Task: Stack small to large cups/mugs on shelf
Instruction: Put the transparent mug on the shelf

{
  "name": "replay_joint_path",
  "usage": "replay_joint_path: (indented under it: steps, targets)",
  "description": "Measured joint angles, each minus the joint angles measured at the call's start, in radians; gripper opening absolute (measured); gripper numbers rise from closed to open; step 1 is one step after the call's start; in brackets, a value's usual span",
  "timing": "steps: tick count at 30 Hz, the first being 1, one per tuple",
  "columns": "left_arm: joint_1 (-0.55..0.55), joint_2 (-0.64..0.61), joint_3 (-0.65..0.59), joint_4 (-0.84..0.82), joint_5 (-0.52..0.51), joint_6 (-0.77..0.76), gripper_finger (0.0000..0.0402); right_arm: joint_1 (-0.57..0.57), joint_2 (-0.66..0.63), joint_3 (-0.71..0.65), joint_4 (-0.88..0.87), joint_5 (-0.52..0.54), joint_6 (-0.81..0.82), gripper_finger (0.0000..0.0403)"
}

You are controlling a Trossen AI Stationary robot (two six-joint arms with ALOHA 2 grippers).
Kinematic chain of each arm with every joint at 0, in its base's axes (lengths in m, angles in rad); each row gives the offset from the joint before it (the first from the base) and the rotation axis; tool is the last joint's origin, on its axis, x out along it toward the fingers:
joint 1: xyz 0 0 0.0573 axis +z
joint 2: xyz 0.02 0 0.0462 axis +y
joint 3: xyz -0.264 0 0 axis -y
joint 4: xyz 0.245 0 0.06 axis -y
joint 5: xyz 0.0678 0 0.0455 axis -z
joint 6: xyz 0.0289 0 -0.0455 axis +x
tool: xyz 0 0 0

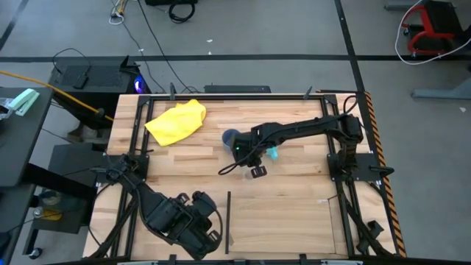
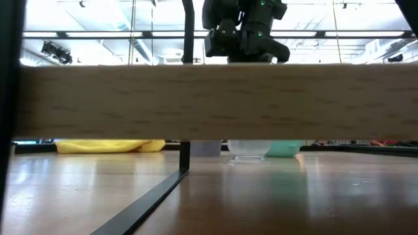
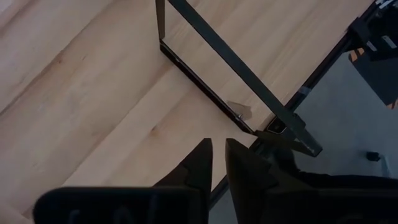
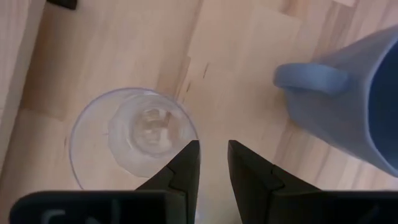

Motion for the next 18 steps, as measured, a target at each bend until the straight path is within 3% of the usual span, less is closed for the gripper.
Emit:
replay_joint_path:
  steps: [18]
  targets:
    - [0.000, 0.001, 0.000, 0.000, -0.001, 0.013, 0.0051, 0.005, 0.040, -0.001, -0.007, -0.005, -0.040, 0.0091]
